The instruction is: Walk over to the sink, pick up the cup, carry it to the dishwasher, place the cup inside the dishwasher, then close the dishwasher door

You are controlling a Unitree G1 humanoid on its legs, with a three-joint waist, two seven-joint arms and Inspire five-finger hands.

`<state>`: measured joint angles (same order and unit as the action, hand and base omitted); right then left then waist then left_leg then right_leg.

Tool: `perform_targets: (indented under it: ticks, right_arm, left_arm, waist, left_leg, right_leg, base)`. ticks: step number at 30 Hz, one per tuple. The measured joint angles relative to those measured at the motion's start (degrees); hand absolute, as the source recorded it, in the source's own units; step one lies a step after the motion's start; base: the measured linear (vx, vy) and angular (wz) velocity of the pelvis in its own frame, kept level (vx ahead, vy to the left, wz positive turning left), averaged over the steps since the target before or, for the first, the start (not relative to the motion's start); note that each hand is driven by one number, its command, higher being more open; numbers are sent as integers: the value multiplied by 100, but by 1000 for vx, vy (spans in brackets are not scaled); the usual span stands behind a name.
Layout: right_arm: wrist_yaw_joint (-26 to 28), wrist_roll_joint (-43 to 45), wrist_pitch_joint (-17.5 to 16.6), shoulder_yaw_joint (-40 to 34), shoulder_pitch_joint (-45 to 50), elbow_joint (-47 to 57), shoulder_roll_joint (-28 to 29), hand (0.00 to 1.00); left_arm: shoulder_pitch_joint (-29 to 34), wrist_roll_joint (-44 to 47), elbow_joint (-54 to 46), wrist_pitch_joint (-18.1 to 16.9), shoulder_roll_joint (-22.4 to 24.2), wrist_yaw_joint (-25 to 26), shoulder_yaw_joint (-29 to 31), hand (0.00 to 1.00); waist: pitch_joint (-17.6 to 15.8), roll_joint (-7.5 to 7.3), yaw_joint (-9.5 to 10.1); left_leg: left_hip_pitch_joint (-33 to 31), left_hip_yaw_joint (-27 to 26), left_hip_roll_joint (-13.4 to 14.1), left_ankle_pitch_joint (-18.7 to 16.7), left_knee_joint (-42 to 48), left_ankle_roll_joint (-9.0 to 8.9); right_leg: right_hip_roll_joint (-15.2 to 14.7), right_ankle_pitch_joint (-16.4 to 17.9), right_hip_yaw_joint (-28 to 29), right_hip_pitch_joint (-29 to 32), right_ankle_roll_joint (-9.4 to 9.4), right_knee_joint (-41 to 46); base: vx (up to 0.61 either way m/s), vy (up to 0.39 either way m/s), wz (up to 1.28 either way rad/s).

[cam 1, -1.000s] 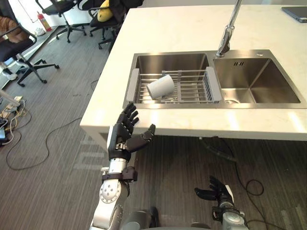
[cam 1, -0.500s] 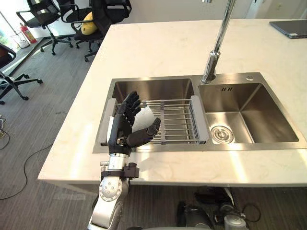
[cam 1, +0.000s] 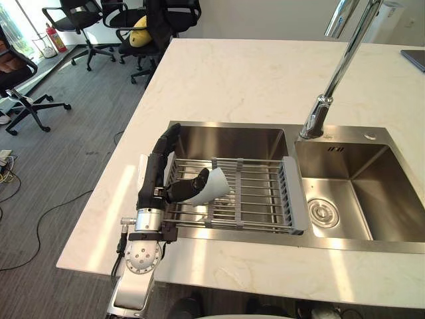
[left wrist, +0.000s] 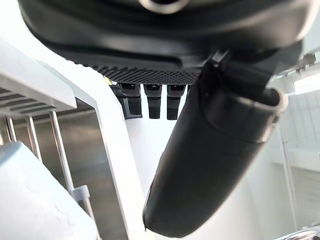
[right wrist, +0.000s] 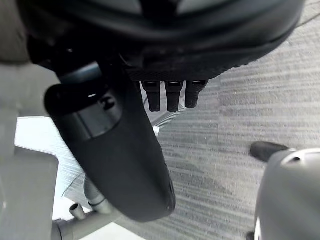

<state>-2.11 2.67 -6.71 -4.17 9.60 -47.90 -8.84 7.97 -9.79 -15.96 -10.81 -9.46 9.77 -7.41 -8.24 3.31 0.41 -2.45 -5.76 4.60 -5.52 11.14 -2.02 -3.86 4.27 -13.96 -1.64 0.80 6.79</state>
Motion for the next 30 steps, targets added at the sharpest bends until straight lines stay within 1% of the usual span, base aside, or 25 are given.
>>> perform_targets:
  ticks: [2, 5, 9, 16, 22, 26, 27, 30]
  right_arm:
    - [70, 0, 0, 2, -3, -4, 44, 90]
    - [133, 0, -1, 3, -24, -3, 53, 90]
    - [173, -1, 0, 3, -3, -11, 35, 90]
    - [188, -4, 3, 64, 4, -80, 30, 90]
    - [201, -8, 3, 218, -10, -79, 35, 90]
    - [202, -8, 4, 228, -7, -79, 43, 90]
    - [202, -8, 4, 227, -6, -79, 43, 90]
    - [200, -8, 19, 225, -4, -79, 44, 90]
  left_arm:
    - [1, -244, -1, -1, -85, -73, -67, 90]
    - [8, -616, 16, 1, -243, -218, -190, 90]
    - [63, -841, 96, 3, -361, -386, -218, 90]
    - [193, -1075, 122, 7, -585, -537, -220, 90]
    - [279, -1388, 249, 27, -605, -558, -221, 90]
    - [278, -1675, 529, 120, -604, -545, -222, 90]
    - [279, -1726, 585, 188, -604, -545, -227, 90]
    - [270, -1756, 762, 239, -604, -544, -271, 90]
  waist:
    - [2, 0, 0]
    - [9, 7, -23]
    - [12, 6, -131]
    - [83, 5, -143]
    - [153, -6, -132]
    - [162, -22, -137]
    - [164, -29, -140]
    - [178, -51, -146]
  left_leg:
    - [161, -41, -31, 100, -258, -12]
    - [327, -104, -55, 317, -665, -35]
    - [449, -107, -41, 493, -975, -55]
    - [522, -111, -90, 568, -1138, -32]
    - [635, -83, -138, 609, -1276, -2]
    - [653, -83, -150, 614, -1312, 2]
    - [652, -85, -152, 618, -1325, 4]
    - [653, -90, -157, 623, -1355, 5]
  right_leg:
    - [-6, -29, 41, -44, 33, -51]
    - [39, -116, 90, -50, 12, -186]
    - [90, -212, 87, -84, -7, -333]
    - [94, -390, 81, -219, 34, -649]
    - [79, -452, 44, -347, 58, -824]
    - [76, -464, 43, -366, 69, -869]
    - [78, -476, 45, -368, 73, -891]
    - [78, -479, 47, -366, 76, -912]
  base:
    - [13, 3, -10]
    - [-20, -28, -10]
    - [-12, -19, -2]
    - [0, 0, 0]
    - [6, 9, 2]
    - [0, 0, 0]
    - [0, 0, 0]
    - [0, 0, 0]
